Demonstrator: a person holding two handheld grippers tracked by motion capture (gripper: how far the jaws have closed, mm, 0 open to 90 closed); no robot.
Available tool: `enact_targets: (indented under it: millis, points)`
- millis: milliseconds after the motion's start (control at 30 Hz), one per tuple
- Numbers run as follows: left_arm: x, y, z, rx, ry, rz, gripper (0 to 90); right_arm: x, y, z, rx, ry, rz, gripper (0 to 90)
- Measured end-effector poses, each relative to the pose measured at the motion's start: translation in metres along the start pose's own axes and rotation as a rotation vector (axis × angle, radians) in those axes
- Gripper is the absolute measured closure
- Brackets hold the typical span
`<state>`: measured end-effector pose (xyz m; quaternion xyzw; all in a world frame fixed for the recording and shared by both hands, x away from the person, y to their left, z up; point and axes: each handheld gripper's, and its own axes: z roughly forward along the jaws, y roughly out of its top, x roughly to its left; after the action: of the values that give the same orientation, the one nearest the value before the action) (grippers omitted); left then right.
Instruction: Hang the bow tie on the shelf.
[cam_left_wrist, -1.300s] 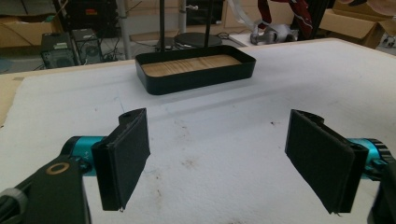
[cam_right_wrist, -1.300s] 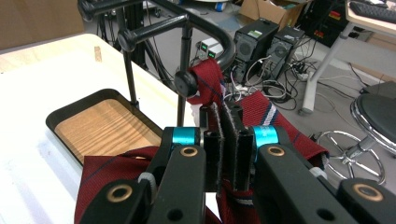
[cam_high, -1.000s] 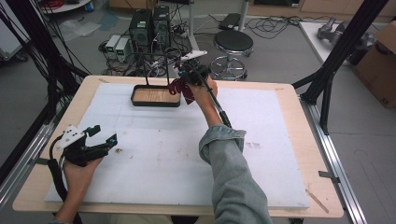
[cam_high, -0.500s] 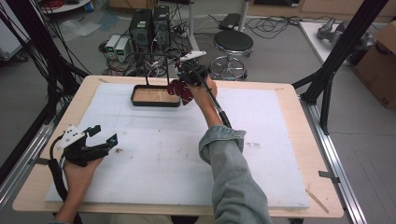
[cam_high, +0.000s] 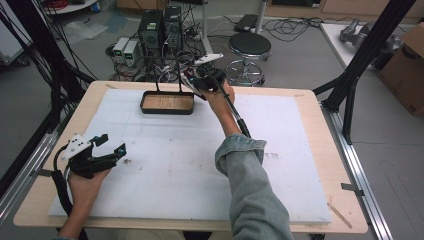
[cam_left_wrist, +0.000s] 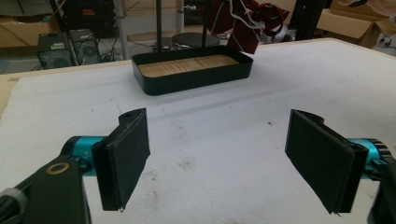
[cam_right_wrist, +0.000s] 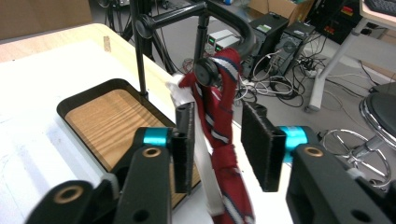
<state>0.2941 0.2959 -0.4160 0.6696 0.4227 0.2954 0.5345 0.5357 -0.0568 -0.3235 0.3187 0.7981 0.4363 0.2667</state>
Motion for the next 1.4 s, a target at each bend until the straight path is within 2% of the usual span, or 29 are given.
enact_targets:
  millis: [100,400,433,567,767,1067,1167,1267,1400]
  points:
    - [0.000,0.000,0.000,-0.001,0.001,0.001,22.0,-0.003,-0.001,-0.005,-0.009,-0.001,-0.003,55.0]
    - [-0.001,0.000,0.001,-0.001,0.001,0.005,22.0,-0.019,-0.012,-0.028,-0.068,-0.006,0.052,38.2]
    - [-0.001,0.000,0.001,-0.002,0.001,0.004,22.0,-0.022,-0.013,-0.031,-0.078,-0.007,0.066,34.3]
    - [-0.002,0.000,0.001,0.002,0.000,0.006,22.0,-0.032,-0.016,-0.043,-0.100,-0.038,0.108,22.5]
    - [-0.002,-0.001,0.002,0.004,-0.001,0.009,22.0,-0.046,-0.022,-0.064,-0.132,-0.078,0.134,12.1]
    - [-0.003,-0.001,0.001,0.001,0.000,0.010,22.0,-0.063,-0.034,-0.102,-0.188,-0.110,0.169,12.0]
    - [-0.002,-0.001,0.000,0.000,0.003,0.005,21.9,-0.067,-0.038,-0.114,-0.185,-0.106,0.179,12.0]
    - [-0.001,-0.001,-0.001,-0.002,0.008,0.006,21.8,-0.070,-0.043,-0.127,-0.224,-0.106,0.184,12.0]
    - [-0.002,-0.001,0.000,0.001,0.008,0.006,21.8,-0.074,-0.050,-0.145,-0.233,-0.111,0.197,11.8]
